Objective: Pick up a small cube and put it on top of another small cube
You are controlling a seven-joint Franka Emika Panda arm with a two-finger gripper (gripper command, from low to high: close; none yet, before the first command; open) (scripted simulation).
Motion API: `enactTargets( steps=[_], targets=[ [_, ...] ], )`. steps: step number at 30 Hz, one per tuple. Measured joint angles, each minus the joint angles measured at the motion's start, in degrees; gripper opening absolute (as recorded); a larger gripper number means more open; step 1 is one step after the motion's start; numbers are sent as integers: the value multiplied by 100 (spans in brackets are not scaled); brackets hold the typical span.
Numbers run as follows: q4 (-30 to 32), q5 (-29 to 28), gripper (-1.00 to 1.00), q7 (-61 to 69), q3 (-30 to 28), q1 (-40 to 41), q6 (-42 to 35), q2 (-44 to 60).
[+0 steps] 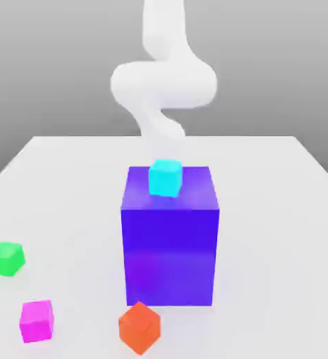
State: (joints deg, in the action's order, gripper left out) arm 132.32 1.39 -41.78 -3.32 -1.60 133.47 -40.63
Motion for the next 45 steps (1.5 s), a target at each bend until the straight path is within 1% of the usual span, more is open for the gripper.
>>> enactTargets(
  steps=[6,11,17,20,23,28,29,35,36,42,45],
  targets=[
    [132,418,0,1050,-801,-342,416,1267],
    [237,867,0,1980,-1356,-503,748,2308],
    [360,1443,0,3124,-1784,-451,1135,3571],
    [425,1657,0,3642,-1858,-254,1338,4187],
    [497,1749,0,4076,-1888,-82,1564,4772],
    [640,1592,0,4577,-2034,194,1993,5661],
    [633,1636,0,4672,-2018,244,2083,5821],
    [433,2239,0,5187,-1408,767,2706,6707],
    [407,2313,-100,5245,-1327,833,2792,6817],
    [393,2346,-100,5269,-1284,869,2822,6871],
    [457,2158,-100,5126,-1472,720,2620,6605]
  ],
)
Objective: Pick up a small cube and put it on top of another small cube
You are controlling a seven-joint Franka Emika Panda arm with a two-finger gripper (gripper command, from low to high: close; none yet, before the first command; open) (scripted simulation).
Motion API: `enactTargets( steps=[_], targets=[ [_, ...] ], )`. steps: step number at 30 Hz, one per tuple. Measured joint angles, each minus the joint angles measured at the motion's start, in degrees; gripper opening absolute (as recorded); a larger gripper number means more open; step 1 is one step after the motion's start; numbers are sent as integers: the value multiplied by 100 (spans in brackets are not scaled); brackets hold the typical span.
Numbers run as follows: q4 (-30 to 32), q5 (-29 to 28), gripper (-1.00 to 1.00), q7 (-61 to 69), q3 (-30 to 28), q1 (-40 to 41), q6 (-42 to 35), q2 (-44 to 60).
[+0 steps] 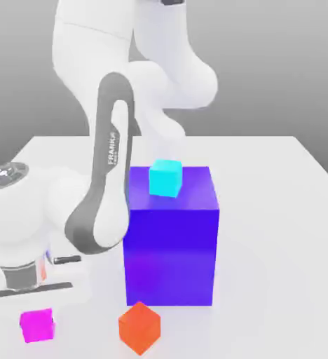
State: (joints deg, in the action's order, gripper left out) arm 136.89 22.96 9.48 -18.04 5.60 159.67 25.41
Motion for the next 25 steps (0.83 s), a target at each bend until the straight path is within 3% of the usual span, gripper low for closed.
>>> enactTargets(
  steps=[5,14,17,22,23,25],
  targets=[
    [205,-622,-100,-409,-491,-330,-484,-717],
    [1191,-1955,-100,2033,-1720,954,-834,-2229],
    [1244,-1622,-100,2578,-1633,1031,-605,-2018],
    [1186,-587,-100,3370,-1038,1440,-57,-1277],
    [1176,-426,100,3485,-924,1524,28,-1160],
    [1176,-426,100,3485,-924,1524,28,-1160]
  ],
)
